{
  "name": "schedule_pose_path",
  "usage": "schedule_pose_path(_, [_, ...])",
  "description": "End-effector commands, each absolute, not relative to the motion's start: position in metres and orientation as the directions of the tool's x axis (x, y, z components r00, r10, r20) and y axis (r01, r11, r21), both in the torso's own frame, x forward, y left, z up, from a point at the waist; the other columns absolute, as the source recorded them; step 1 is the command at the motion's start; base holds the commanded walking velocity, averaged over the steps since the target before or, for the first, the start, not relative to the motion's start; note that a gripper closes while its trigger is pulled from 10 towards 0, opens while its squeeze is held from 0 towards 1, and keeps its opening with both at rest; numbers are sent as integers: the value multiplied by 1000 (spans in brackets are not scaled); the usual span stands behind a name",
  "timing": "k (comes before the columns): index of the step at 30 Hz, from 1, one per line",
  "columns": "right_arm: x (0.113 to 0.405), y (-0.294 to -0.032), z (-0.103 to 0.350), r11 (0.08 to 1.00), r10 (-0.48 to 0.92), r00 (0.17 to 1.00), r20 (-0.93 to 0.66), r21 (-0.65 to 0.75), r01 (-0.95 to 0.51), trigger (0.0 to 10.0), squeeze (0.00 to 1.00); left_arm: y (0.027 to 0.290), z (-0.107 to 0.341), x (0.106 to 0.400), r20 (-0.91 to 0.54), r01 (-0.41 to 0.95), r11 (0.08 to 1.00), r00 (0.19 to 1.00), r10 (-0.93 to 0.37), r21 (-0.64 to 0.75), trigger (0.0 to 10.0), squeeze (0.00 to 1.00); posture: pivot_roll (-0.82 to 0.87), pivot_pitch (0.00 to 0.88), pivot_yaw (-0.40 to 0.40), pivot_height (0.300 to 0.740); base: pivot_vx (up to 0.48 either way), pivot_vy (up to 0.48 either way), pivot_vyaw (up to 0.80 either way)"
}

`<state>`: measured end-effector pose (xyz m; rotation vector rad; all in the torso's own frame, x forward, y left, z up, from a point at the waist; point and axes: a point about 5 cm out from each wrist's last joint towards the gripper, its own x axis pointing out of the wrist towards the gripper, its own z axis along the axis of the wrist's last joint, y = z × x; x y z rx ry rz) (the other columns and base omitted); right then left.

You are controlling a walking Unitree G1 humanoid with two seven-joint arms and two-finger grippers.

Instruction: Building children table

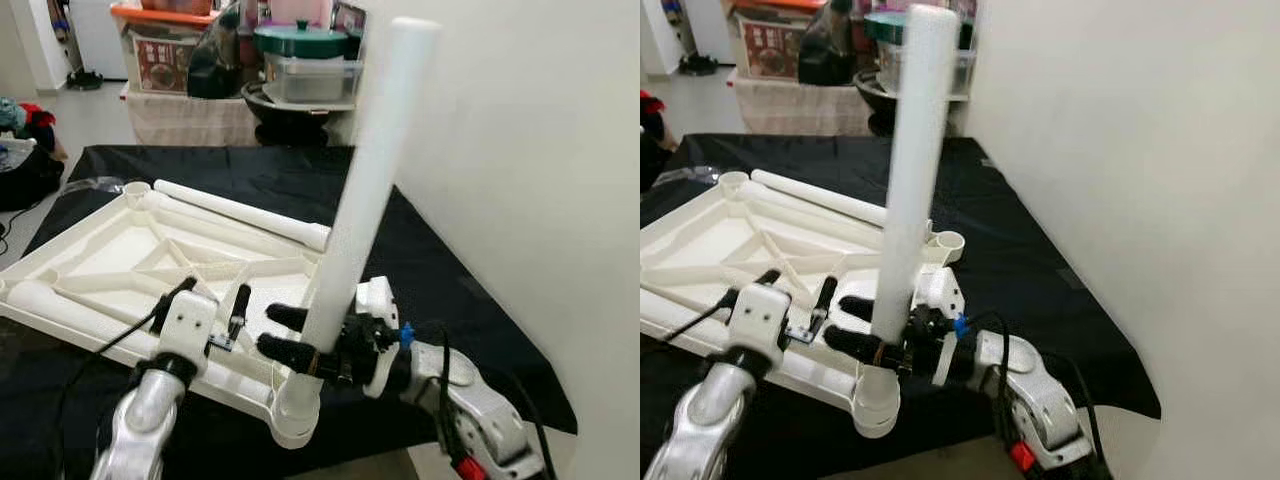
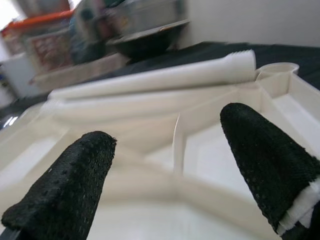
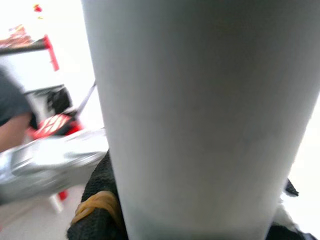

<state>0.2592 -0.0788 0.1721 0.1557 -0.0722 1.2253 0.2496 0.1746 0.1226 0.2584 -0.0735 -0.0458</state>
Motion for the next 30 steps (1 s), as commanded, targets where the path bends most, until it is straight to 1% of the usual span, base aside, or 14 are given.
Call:
schedule_pose_path(1, [268,-87,150,458,885,464,36,113,-882,10000,0,175,125,245,72,13,967,997,-32,256,10000,0,102,0,-97,740,0,0,0])
schedule_pose_path(2, [273,-89,150,505,858,512,43,110,-856,10000,0,175,123,239,65,6,965,998,-24,261,10000,0,106,0,-102,740,0,0,0])
schedule_pose_path(3, [273,-89,150,505,858,512,43,110,-856,10000,0,175,123,239,65,6,965,998,-24,261,10000,0,106,0,-102,740,0,0,0])
schedule_pose_path(4, [280,-92,151,570,816,576,49,99,-816,10000,0,176,120,233,59,-10,965,998,-6,262,10000,0,114,0,-110,740,0,0,0])
schedule_pose_path(6, [280,-92,151,570,816,576,49,99,-816,10000,0,176,120,233,59,-10,965,998,-6,262,10000,0,114,0,-110,740,0,0,0])
schedule_pose_path(7, [284,-94,152,608,786,615,60,103,-787,10000,0,178,118,227,50,-25,963,999,12,268,10000,0,117,0,-111,740,0,0,0])
schedule_pose_path(8, [286,-94,153,629,768,637,69,106,-770,10000,0,181,116,222,40,-36,961,999,26,274,10000,0,126,0,-113,740,0,0,0])
schedule_pose_path(16, [282,-88,153,627,770,633,80,96,-773,10000,0,185,115,218,22,-34,957,999,29,289,10000,0,130,0,-107,740,0,0,0])
schedule_pose_path(17, [280,-86,152,615,779,621,82,93,-783,10000,0,184,115,217,17,-33,957,999,30,289,10000,0,129,0,-105,740,0,0,0])
schedule_pose_path(18, [277,-84,151,585,802,592,82,99,-805,10000,0,184,115,217,13,-34,957,999,32,289,10000,0,130,0,-106,740,0,0,0])
schedule_pose_path(22, [259,-79,147,407,905,418,80,130,-904,10000,0,186,116,217,6,-39,956,999,39,291,10000,0,131,0,-108,740,0,0,0])
schedule_pose_path(23, [259,-79,147,407,905,418,80,130,-904,10000,0,186,116,217,6,-39,956,999,39,291,10000,0,131,0,-108,740,0,0,0])
schedule_pose_path(27, [255,-81,146,262,963,267,31,112,-959,10000,0,185,117,221,13,-42,959,999,40,280,10000,0,139,0,-117,740,0,0,0])
schedule_pose_path(30, [257,-79,152,182,982,186,28,108,-977,10000,0,183,117,222,13,-39,961,999,37,273,10000,0,140,0,-120,740,0,0,0])
